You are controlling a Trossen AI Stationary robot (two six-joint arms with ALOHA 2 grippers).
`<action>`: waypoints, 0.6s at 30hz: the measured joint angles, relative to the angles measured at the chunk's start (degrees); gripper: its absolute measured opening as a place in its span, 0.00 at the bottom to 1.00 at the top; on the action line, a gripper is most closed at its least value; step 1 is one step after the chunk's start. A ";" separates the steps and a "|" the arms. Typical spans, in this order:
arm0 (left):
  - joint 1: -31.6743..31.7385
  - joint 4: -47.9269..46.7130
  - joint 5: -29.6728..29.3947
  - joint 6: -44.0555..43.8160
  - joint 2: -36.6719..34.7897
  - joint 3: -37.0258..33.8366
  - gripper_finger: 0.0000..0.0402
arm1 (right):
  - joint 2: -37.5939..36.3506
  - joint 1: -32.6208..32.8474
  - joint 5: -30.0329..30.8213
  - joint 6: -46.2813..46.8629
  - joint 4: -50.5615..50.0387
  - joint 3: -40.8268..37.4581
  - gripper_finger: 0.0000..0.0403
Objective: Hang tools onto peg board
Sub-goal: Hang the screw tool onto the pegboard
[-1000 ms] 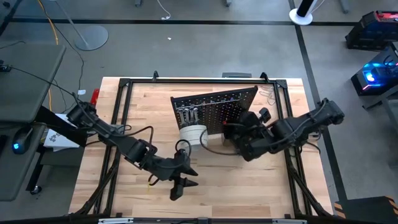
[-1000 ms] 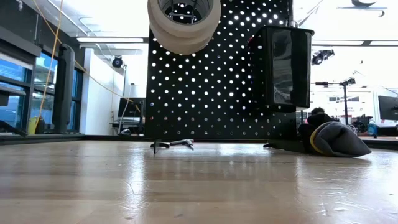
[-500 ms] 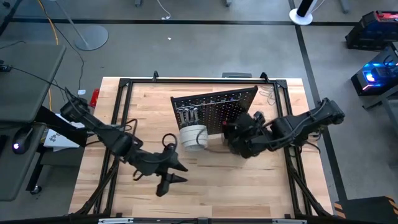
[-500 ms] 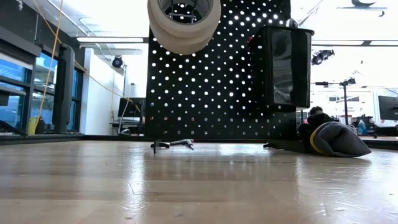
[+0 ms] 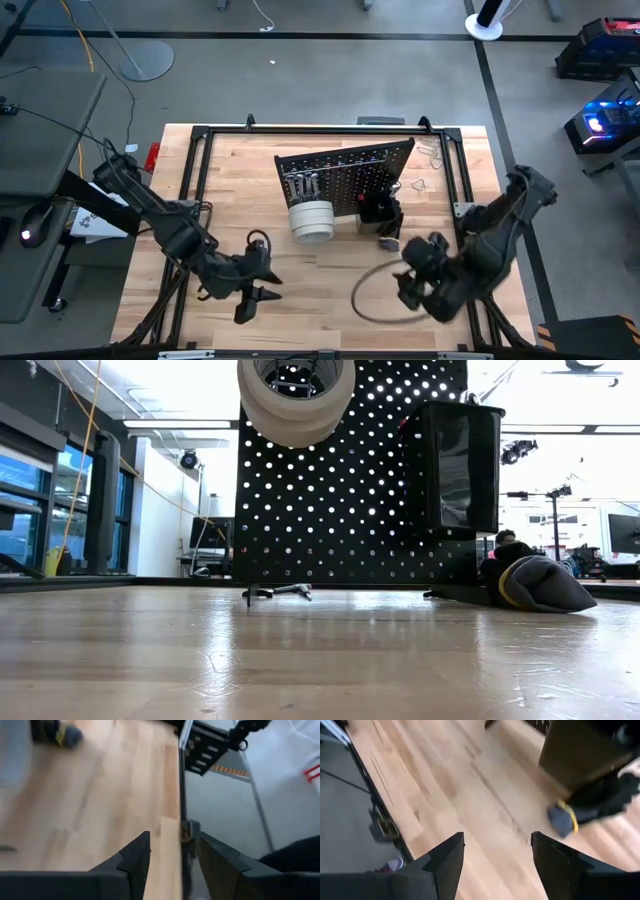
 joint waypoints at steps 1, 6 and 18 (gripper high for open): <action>-0.14 1.42 0.98 -1.51 0.03 -1.31 0.35 | 0.57 1.44 -0.04 1.88 -0.70 0.00 0.54; -1.04 13.17 3.88 -9.85 0.03 -9.23 0.21 | 5.21 7.69 -0.51 9.97 -1.26 0.00 0.50; -0.60 12.79 3.59 -28.88 0.03 -17.38 0.00 | 21.44 10.19 -8.46 22.64 -3.44 -0.02 0.05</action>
